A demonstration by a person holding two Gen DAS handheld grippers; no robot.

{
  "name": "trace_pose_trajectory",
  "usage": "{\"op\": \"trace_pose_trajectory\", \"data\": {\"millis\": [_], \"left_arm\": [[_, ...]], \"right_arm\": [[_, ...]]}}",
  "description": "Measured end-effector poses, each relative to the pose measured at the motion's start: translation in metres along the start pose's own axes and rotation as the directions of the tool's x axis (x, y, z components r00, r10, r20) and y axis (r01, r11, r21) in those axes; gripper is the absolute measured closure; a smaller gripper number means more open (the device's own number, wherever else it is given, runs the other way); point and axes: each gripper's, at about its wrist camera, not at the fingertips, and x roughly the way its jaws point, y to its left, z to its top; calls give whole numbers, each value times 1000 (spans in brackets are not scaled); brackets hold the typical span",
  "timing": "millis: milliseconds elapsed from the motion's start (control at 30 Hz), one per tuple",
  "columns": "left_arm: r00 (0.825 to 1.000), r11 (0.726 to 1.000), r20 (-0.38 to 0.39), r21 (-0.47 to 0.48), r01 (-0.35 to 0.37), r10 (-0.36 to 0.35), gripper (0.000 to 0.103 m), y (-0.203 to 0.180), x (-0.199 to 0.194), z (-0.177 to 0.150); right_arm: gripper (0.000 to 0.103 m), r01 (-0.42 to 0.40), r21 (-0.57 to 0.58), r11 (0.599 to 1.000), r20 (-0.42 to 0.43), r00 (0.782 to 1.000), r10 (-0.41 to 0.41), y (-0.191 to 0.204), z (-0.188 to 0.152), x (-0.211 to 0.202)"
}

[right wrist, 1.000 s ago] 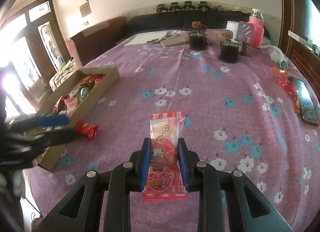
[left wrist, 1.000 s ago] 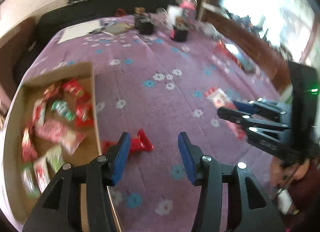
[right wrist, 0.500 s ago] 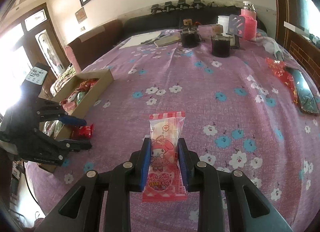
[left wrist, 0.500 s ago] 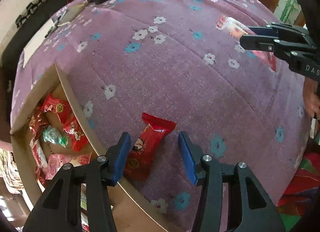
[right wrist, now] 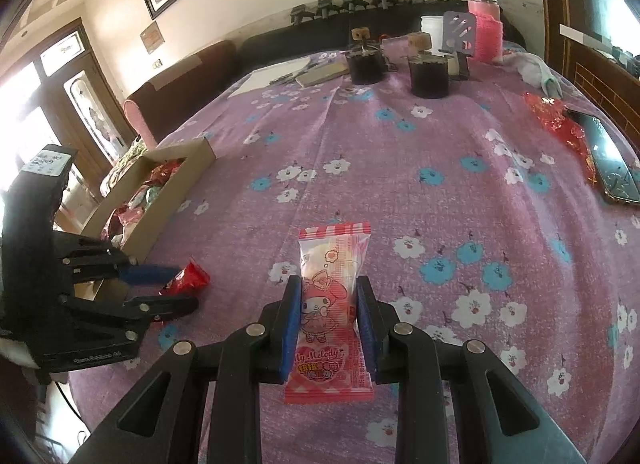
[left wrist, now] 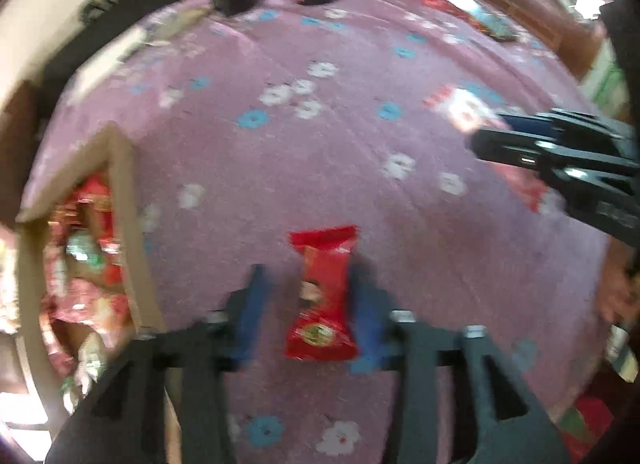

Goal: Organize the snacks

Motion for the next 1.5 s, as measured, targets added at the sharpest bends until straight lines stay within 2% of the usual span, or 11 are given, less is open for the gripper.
{"op": "trace_pose_trajectory", "data": {"millis": [100, 167, 200, 267, 400, 500, 633, 833, 1000, 1233, 1500], "left_arm": [[1000, 998, 21, -68, -3, 5, 41, 6, 2, -3], [995, 989, 31, -113, 93, -90, 85, 10, 0, -6], [994, 987, 36, -123, 106, -103, 88, 8, -2, -7], [995, 987, 51, -132, 89, -83, 88, 3, -5, -10], [982, 964, 103, -201, 174, -156, 88, 6, -20, -20], [963, 930, 184, -277, 244, -198, 88, 21, -44, -32], [946, 877, 271, -393, 275, -176, 88, 59, -73, -59], [951, 788, 308, -581, 205, -21, 87, 129, -98, -114], [963, 729, 264, -671, 136, 63, 87, 167, -97, -145], [975, 701, 193, -710, 61, 110, 87, 189, -78, -163], [976, 680, 150, -733, 4, 156, 87, 198, -67, -166]], "right_arm": [[76, -2, 1, 1000, 4, 1000, 2, 0, -1, -3], [76, 0, -3, 1000, 4, 1000, 0, 1, -2, -5], [76, 1, -5, 1000, 4, 1000, -1, 2, -2, -6], [76, 3, -10, 1000, 6, 1000, -3, 4, -3, -8], [76, 5, -22, 1000, 18, 1000, -5, 9, -3, -17], [76, 4, -43, 999, 29, 1000, -2, 17, 1, -24], [76, -22, -78, 997, 34, 999, 25, 38, 8, -28], [76, -110, -160, 981, 14, 993, 114, 94, 22, -20], [77, -203, -234, 951, -27, 979, 203, 151, 33, -9], [77, -307, -299, 904, -137, 951, 278, 226, 34, 23], [77, -318, -360, 877, -235, 941, 245, 271, 5, 63]]}}
